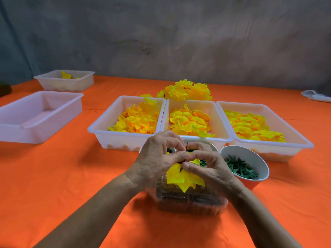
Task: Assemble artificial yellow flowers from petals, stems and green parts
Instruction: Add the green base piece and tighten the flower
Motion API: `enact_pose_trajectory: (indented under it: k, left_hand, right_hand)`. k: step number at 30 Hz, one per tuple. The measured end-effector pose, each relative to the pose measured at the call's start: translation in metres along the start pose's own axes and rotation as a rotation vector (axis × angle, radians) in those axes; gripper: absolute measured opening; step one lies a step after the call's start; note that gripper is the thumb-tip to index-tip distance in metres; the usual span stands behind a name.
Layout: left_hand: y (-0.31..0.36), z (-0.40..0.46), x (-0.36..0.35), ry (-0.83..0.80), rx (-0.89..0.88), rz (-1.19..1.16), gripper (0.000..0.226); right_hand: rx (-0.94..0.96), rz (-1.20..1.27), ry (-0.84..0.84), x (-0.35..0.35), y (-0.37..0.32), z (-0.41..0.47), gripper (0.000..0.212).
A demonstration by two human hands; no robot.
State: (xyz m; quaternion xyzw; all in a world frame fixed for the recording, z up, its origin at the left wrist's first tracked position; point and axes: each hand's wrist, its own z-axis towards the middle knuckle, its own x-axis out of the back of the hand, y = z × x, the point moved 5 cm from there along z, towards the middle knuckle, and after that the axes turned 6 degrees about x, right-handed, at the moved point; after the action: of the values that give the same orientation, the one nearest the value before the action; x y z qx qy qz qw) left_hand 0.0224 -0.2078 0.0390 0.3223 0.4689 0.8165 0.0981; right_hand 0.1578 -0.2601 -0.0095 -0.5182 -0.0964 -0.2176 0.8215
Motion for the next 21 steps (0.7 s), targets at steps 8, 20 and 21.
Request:
enact_pose_trajectory:
  k: [8, 20, 21]
  left_hand:
    - [-0.006, 0.0, 0.0, 0.026, 0.007, -0.018, 0.017]
    - [-0.007, 0.001, 0.0, 0.057, 0.048, 0.027, 0.022]
    - [-0.008, 0.001, 0.0, 0.054, 0.047, 0.013, 0.017]
  right_hand:
    - [0.024, -0.081, 0.047, 0.0, -0.01, -0.002, 0.02]
    - [0.074, -0.61, 0.574, -0.013, -0.046, -0.018, 0.02]
    - [0.087, -0.601, 0.592, -0.014, -0.046, -0.019, 0.022]
